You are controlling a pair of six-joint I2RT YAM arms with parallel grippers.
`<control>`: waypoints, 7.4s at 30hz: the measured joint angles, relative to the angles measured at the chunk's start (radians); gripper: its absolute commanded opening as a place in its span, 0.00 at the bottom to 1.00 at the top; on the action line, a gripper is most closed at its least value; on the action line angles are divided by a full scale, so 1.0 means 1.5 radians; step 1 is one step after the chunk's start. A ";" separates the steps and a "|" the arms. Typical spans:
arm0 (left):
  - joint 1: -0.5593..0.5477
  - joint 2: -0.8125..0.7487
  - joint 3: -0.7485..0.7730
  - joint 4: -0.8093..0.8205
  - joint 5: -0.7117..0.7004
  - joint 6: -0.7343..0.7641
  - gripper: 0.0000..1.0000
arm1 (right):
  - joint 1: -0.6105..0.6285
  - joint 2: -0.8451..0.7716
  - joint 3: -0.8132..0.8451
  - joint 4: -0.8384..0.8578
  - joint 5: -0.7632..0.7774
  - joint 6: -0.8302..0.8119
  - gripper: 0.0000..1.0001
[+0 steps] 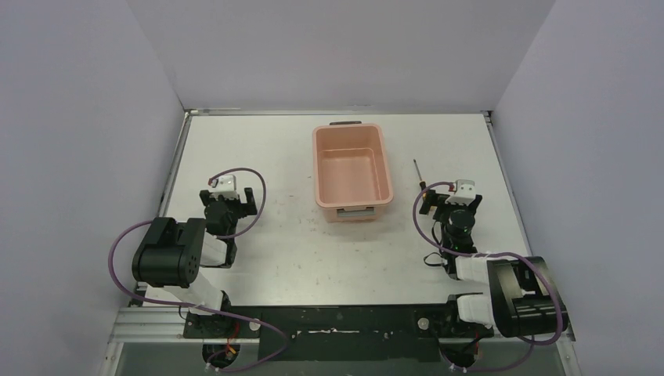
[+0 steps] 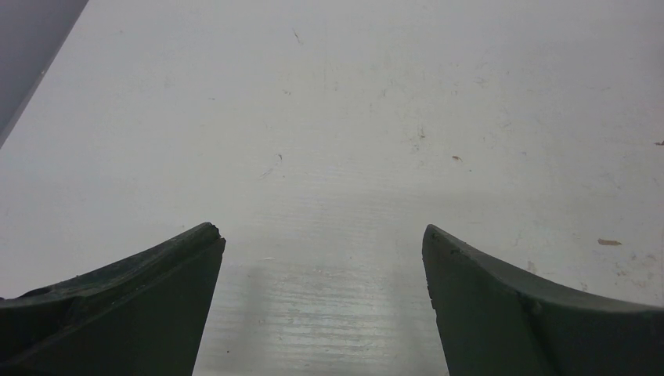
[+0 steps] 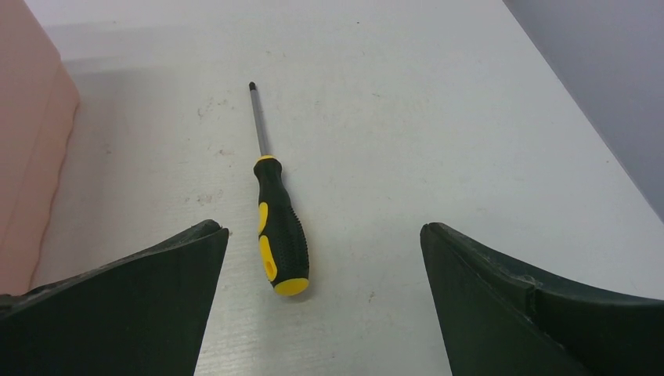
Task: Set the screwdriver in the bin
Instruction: Pick up the screwdriver from the center of the board, then place the screwdriver in the bin.
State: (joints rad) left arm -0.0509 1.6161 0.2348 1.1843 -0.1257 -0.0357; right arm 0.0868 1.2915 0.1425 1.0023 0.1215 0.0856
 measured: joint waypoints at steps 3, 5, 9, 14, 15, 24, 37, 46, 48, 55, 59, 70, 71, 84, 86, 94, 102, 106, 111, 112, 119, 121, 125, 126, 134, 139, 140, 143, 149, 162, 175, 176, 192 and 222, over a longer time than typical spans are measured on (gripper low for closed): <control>0.000 0.000 0.000 0.000 0.000 0.000 0.97 | 0.003 -0.023 0.000 -0.018 -0.004 -0.003 1.00; 0.000 0.000 0.000 0.000 0.000 0.000 0.97 | 0.004 -0.037 0.007 -0.037 -0.004 -0.003 1.00; 0.000 0.000 0.000 0.000 0.000 0.000 0.97 | 0.009 -0.046 0.050 -0.096 -0.003 -0.002 1.00; 0.000 0.000 0.000 0.000 0.000 0.000 0.97 | 0.017 -0.052 0.130 -0.195 0.007 0.001 1.00; 0.000 0.000 0.000 0.000 0.000 0.000 0.97 | 0.018 -0.054 0.148 -0.218 0.009 0.003 1.00; 0.000 0.000 0.000 0.000 0.000 0.000 0.97 | 0.022 -0.093 0.287 -0.390 0.008 0.004 1.00; 0.000 0.000 0.000 0.000 0.000 0.000 0.97 | 0.022 0.038 0.689 -0.798 0.016 0.068 1.00; 0.000 0.000 0.000 0.000 0.000 0.000 0.97 | 0.021 0.046 0.752 -0.958 -0.029 0.074 1.00; 0.000 0.000 0.000 0.000 0.000 0.000 0.97 | 0.021 0.049 0.767 -0.969 -0.036 0.074 1.00; 0.000 0.000 0.000 0.000 0.000 0.000 0.97 | 0.018 0.068 0.774 -0.979 -0.060 0.072 1.00; 0.000 0.000 0.000 0.000 0.000 0.000 0.97 | 0.011 0.104 0.767 -0.979 -0.078 0.068 1.00; 0.000 0.000 0.000 0.000 0.000 0.000 0.97 | -0.009 0.240 0.717 -0.966 -0.126 0.055 0.97; 0.000 0.000 0.000 0.000 0.000 0.000 0.97 | -0.011 0.251 0.714 -0.965 -0.128 0.055 0.96; 0.000 0.000 0.000 0.000 0.000 0.000 0.97 | -0.025 0.354 0.691 -0.937 -0.161 0.055 0.81; 0.000 0.000 0.000 0.000 0.000 0.000 0.97 | -0.025 0.366 0.691 -0.934 -0.163 0.055 0.77; 0.000 0.000 0.000 0.000 0.000 0.000 0.97 | -0.027 0.382 0.692 -0.929 -0.169 0.046 0.40; 0.000 0.000 0.000 0.000 0.000 0.000 0.97 | -0.027 0.381 0.692 -0.930 -0.167 0.045 0.19; 0.000 0.000 0.000 0.000 0.000 0.000 0.97 | -0.027 0.380 0.692 -0.934 -0.160 0.045 0.15; 0.000 0.000 0.000 0.000 0.000 0.000 0.97 | -0.027 0.372 0.692 -0.954 -0.148 0.043 0.15; 0.000 0.000 0.000 0.000 0.000 0.000 0.97 | -0.027 0.367 0.692 -0.959 -0.147 0.043 0.15; 0.000 0.000 0.000 0.000 0.000 0.000 0.97 | -0.027 0.315 0.710 -1.000 -0.141 0.040 0.15; 0.000 0.000 0.000 0.000 0.000 0.000 0.97 | -0.027 0.291 0.720 -1.009 -0.139 0.040 0.15; 0.000 0.000 0.000 0.000 0.000 0.000 0.97 | -0.027 0.237 0.744 -1.027 -0.138 0.039 0.15; 0.000 0.000 0.000 0.000 0.000 0.000 0.97 | -0.027 0.224 0.749 -1.029 -0.138 0.039 0.15; 0.000 0.000 0.000 0.000 0.000 0.000 0.97 | -0.027 0.150 0.788 -1.058 -0.137 0.038 0.15; 0.000 0.000 0.000 0.000 0.000 0.000 0.97 | -0.027 0.136 0.805 -1.079 -0.138 0.038 0.15; 0.000 0.000 0.000 0.000 0.000 0.000 0.97 | -0.027 0.136 0.808 -1.081 -0.138 0.038 0.15; 0.000 0.000 0.000 0.000 0.000 0.000 0.97 | -0.025 0.136 0.812 -1.090 -0.143 0.039 0.15; 0.000 0.000 0.000 0.000 0.000 0.000 0.97 | 0.020 0.137 0.823 -1.101 -0.143 0.059 0.14; 0.000 0.000 0.000 0.000 0.000 0.000 0.97 | 0.266 0.242 0.940 -1.103 -0.099 0.132 0.14; 0.000 0.000 0.000 0.000 0.000 0.000 0.97 | 0.340 0.314 0.981 -1.103 -0.061 0.158 0.14; 0.000 0.000 0.000 0.000 0.000 0.000 0.97 | 0.341 0.316 0.978 -1.098 -0.061 0.159 0.14; 0.000 0.000 0.000 0.000 0.000 0.000 0.97 | 0.340 0.441 0.898 -1.029 -0.069 0.158 0.14; 0.000 0.000 0.000 0.000 0.000 0.000 0.97 | 0.340 0.417 0.923 -1.028 -0.062 0.149 1.00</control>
State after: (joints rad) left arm -0.0509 1.6161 0.2348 1.1843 -0.1257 -0.0357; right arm 0.5972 1.9175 1.5269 -0.5404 0.0280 0.3084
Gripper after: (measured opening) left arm 0.971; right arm 0.995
